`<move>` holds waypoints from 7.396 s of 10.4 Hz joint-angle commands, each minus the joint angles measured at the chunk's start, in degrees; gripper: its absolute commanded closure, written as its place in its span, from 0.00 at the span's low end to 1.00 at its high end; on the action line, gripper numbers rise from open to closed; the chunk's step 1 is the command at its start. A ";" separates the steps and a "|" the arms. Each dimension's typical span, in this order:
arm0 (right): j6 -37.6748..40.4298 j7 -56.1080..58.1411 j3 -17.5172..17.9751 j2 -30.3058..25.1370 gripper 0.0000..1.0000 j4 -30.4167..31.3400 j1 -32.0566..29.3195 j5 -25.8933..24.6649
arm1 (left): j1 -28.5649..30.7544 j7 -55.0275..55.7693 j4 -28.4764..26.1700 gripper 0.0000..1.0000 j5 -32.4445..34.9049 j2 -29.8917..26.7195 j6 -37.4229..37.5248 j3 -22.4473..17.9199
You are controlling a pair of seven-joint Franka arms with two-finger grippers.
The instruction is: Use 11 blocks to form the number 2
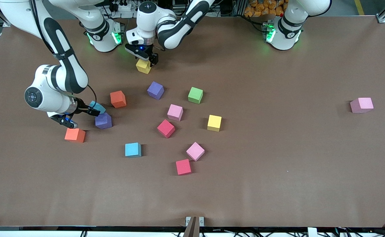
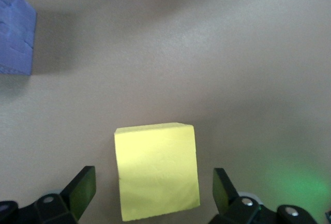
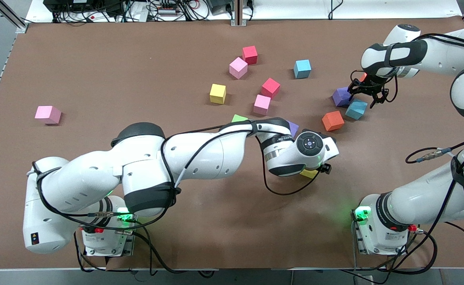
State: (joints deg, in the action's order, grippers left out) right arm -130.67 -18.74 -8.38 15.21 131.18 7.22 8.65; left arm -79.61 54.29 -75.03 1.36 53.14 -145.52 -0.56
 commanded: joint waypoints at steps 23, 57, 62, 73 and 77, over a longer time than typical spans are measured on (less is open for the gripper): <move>8.31 2.39 0.20 -2.29 0.00 -7.24 0.24 1.11 | -0.90 15.15 2.08 0.71 0.58 4.78 1.03 -9.90; -7.84 -3.14 -0.15 1.13 0.00 4.26 -0.02 7.87 | -0.90 22.79 1.82 0.00 1.11 4.43 0.94 -9.99; -7.84 -2.79 -0.06 1.13 1.00 4.52 -1.25 7.87 | -0.90 22.88 2.08 0.00 0.67 2.85 1.03 -9.90; -1.43 -3.23 0.20 -4.58 1.00 3.21 2.79 7.35 | -0.90 22.62 1.73 0.00 1.19 0.21 2.61 -9.81; 0.76 -3.41 0.20 -5.28 1.00 1.98 2.97 7.35 | -0.90 22.35 1.21 0.00 1.28 0.12 2.78 -9.81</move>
State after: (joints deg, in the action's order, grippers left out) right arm -131.73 -21.83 -8.06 11.68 133.35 9.79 15.67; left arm -80.36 76.66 -72.51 1.34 54.51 -143.62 -10.20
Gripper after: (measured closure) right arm 0.410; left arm 0.000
